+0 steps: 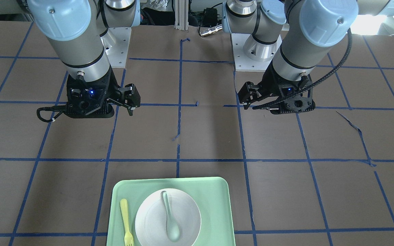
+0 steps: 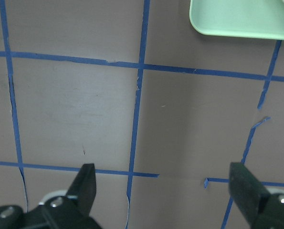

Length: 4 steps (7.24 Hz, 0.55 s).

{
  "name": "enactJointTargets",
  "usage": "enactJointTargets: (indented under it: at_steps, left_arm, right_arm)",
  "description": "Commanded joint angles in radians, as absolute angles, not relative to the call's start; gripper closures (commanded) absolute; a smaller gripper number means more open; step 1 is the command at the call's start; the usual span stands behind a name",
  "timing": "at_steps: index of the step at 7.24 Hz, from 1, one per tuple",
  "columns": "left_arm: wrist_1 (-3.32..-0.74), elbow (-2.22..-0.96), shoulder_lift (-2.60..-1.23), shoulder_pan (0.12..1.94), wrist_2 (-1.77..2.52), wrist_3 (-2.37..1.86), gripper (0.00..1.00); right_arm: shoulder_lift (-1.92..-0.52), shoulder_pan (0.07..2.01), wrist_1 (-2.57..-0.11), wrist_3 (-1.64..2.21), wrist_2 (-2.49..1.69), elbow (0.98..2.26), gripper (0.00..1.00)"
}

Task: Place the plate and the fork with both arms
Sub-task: 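Open the right gripper and raise it above the tray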

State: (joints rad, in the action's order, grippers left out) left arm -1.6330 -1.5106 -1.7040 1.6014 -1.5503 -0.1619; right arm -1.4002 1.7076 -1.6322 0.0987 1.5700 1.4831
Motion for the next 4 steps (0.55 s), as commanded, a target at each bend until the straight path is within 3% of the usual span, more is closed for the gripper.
enactJointTargets:
  at_steps: [1, 4]
  left_arm:
    - [-1.614, -1.525, -1.710, 1.601, -1.543, -0.169, 0.00]
    - [-1.603, -1.525, -1.710, 1.601, -1.540, -0.169, 0.00]
  right_arm:
    - [-1.428, 1.707, -1.614, 0.097, 1.577, 1.480, 0.00]
    - [-1.428, 1.709, -1.580, 0.091, 1.574, 1.483, 0.00]
